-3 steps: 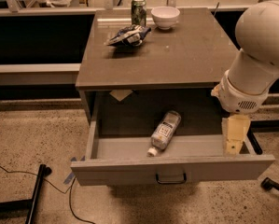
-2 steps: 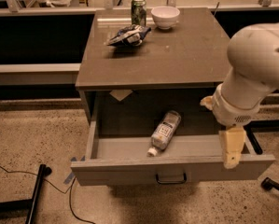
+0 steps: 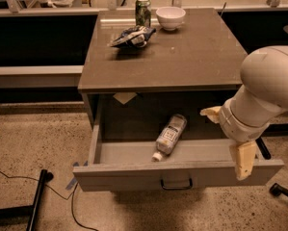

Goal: Pick blue plastic bottle from top drawer and place on counter

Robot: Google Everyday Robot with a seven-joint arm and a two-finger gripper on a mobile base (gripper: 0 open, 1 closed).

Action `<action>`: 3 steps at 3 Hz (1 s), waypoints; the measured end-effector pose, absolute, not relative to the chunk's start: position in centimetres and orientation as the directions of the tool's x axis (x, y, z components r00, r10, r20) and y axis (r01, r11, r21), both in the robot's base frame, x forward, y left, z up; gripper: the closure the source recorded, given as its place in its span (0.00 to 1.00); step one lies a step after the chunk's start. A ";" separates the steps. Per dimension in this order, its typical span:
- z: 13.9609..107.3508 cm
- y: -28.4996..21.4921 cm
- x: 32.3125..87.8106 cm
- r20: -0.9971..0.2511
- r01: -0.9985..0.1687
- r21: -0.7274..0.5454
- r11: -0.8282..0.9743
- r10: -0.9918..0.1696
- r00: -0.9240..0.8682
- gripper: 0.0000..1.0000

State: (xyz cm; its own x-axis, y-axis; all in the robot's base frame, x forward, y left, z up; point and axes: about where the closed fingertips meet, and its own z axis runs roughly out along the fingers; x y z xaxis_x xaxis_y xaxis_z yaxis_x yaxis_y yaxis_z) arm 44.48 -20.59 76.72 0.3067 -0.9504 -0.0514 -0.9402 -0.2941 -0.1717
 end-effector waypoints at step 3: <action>74.8 -12.9 48.4 0.018 -0.717 -0.245 -0.653 -0.743 0.670 0.00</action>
Offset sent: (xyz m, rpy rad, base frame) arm 0.0618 0.0819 -0.0160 -0.1466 -0.0686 0.4869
